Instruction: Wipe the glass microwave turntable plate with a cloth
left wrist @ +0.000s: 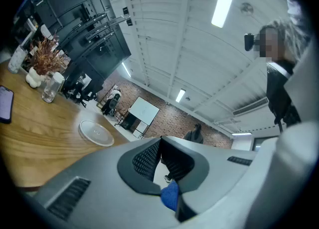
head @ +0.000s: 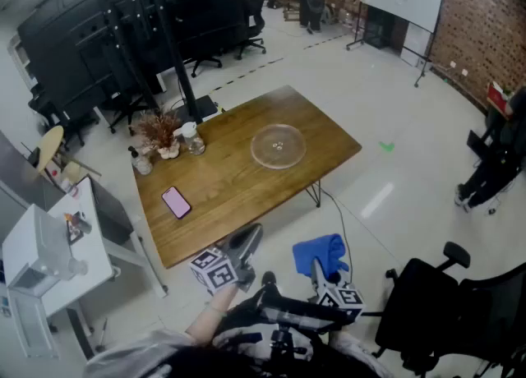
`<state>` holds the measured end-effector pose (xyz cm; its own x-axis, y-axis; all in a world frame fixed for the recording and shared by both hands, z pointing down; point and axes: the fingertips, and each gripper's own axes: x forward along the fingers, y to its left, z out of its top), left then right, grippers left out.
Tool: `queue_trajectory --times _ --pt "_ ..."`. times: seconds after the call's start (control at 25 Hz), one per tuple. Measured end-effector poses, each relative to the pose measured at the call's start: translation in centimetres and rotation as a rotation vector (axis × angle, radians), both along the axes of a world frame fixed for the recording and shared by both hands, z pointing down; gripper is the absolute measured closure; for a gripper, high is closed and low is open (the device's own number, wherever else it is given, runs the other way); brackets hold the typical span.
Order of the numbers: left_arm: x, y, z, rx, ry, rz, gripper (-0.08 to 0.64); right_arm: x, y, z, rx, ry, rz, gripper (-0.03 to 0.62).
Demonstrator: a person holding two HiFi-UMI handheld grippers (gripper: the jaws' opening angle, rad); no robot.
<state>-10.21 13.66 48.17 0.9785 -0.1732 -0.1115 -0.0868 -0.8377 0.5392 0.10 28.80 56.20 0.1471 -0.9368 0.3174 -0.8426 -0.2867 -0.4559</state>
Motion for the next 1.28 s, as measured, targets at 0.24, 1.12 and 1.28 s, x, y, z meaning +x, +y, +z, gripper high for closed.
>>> queue_trajectory --times 0.24,1.12,1.28 --pt "3.4 -9.8 -2.2 0.039 0.013 0.033 0.561 2.7 -9.8 -2.8 0.036 0.008 -0.001 0.514" --pt "1.1 -27.6 1.4 -0.137 0.076 -0.288 0.561 10.6 -31.4 -2.0 -0.082 0.037 -0.219 0.514" --pt "2.3 -30.2 0.4 -0.123 0.085 -0.355 0.561 13.8 -36.7 -2.5 -0.098 0.026 -0.265 0.514"
